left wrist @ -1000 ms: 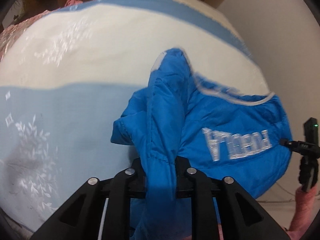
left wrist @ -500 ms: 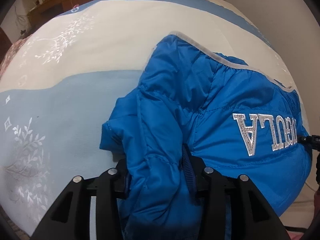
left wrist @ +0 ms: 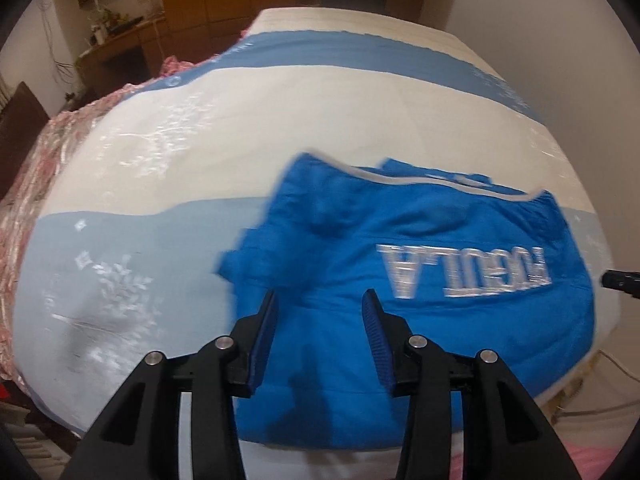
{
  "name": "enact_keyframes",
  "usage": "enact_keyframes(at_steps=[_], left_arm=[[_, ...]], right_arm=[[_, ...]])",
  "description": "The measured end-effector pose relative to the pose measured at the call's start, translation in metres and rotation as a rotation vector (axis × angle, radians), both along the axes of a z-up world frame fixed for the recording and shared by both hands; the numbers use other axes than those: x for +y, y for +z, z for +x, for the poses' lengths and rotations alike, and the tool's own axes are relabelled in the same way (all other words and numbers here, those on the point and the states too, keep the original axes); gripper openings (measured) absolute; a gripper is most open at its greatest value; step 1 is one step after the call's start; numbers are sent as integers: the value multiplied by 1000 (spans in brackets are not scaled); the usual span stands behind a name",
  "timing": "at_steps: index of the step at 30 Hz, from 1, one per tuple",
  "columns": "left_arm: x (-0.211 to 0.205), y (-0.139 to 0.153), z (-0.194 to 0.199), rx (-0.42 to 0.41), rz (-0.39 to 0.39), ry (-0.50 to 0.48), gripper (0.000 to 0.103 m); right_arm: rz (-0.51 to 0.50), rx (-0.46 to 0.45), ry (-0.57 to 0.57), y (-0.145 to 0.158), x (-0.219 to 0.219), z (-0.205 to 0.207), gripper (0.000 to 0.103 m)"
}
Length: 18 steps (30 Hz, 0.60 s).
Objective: Fold large clothes
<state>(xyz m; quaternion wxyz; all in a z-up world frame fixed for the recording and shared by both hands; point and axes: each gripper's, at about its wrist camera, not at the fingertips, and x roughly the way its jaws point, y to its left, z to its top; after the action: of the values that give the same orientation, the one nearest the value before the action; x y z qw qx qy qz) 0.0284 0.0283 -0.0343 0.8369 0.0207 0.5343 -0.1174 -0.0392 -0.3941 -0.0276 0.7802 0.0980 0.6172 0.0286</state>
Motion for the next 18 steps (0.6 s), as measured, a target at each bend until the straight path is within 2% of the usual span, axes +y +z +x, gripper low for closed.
enact_keyframes(at_steps=[4,9,13,18], left_arm=[[-16,-25,-10,42,-9,-18,44],[-20,-69,-12,106,24,3,46],[-19,-75,-19,82,21,4,46],[-26,-81,-21,67,67,2,47]], right_arm=[[14,20,13,-18,20,5,34],[-31,65,2,-52,19,0,29],[7,60,-25,-73,15,-2,28],[-35,57,-48,-76,17,0,27]])
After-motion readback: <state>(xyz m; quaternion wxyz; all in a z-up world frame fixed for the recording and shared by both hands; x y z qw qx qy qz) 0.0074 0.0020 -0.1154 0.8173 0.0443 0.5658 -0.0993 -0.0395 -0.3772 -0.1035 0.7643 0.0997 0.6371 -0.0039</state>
